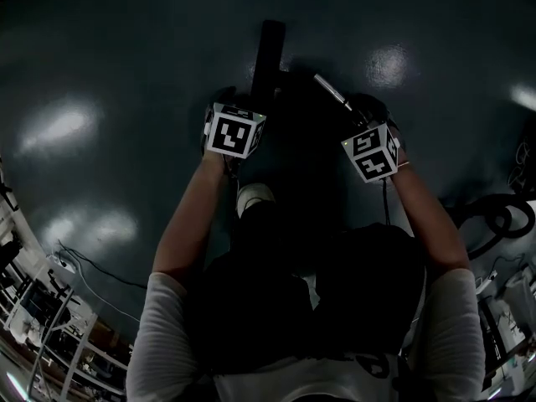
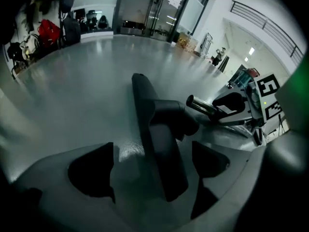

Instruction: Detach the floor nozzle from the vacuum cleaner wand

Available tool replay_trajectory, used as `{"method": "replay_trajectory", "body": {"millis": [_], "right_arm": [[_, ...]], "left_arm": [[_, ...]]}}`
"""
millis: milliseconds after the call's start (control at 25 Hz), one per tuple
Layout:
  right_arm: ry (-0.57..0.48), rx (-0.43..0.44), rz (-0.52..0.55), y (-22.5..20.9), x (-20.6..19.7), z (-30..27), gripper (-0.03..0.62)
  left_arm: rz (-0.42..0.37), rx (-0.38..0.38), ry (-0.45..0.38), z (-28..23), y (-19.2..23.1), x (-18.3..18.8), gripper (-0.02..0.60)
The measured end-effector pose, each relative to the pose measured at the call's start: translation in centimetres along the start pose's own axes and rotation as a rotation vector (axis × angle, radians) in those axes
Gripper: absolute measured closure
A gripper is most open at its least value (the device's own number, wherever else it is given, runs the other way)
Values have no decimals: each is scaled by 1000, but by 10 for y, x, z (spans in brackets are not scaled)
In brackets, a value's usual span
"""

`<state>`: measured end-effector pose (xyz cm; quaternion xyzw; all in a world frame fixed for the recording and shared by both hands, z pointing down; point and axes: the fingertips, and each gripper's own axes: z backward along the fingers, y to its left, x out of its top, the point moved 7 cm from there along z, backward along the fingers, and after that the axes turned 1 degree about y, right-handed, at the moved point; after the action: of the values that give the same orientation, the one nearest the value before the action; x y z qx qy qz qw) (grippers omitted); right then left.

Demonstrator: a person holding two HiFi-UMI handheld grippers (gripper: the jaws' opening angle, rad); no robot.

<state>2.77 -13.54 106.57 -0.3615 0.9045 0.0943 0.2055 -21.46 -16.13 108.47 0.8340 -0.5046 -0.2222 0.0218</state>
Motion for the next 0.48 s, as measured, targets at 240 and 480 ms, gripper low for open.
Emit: {"method": "replay_trajectory", "body": {"millis": [240, 480], "right_arm": [[-268, -15, -126, -7, 35, 45, 349], [-266, -29, -358, -38, 40, 85, 592]], "left_arm": [[56, -72, -126, 23, -3, 16, 87], [-147, 315, -288, 92, -8, 52, 578]]}}
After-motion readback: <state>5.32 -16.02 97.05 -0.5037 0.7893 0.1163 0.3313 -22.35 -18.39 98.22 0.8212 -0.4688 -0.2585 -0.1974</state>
